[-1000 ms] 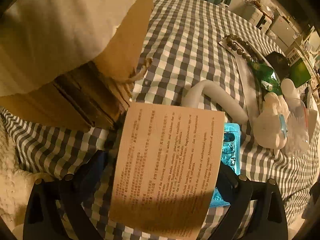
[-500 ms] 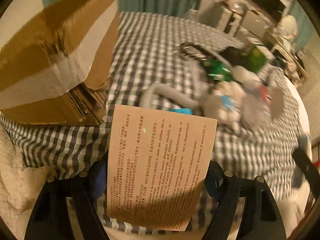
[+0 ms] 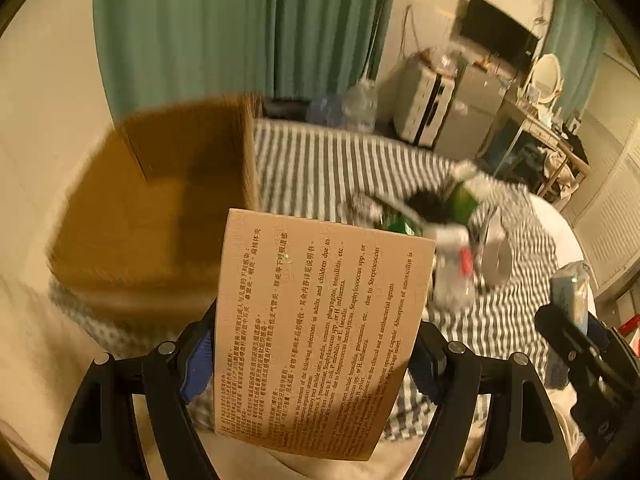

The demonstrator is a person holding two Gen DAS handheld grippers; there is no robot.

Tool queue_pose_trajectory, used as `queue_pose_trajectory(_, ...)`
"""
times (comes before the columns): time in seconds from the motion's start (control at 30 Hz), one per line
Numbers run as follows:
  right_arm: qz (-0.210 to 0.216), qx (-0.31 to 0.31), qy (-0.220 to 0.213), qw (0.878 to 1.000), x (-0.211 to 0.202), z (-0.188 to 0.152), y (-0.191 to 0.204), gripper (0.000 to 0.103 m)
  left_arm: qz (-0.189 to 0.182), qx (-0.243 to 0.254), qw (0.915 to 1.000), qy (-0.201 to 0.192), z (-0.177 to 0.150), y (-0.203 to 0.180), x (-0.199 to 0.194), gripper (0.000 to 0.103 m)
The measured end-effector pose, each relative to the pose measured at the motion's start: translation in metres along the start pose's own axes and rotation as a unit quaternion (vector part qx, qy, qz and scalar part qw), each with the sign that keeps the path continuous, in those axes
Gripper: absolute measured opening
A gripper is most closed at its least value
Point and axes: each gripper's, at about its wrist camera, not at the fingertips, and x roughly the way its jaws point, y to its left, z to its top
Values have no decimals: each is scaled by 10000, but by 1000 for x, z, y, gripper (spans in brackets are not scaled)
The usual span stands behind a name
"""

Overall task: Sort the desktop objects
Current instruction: 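Carry both items to the cardboard box and open both tools to drop them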

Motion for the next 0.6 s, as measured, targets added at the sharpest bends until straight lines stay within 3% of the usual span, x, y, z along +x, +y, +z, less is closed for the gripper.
queue_pose_trajectory(0.2,440,-367,-280,9980,-29,44,50,56,119,248,9992,-285,66,24,-36,81)
queue_pose_trajectory(0.37,540,-716,-447,9950,-41,74,90,56,52,393,9979,-521,101,50,-67,81)
queue_pose_trajectory(0.6,1004,-880,-258,9907,-25,93,144,57,320,320,9969,-636,91,106,-46,81)
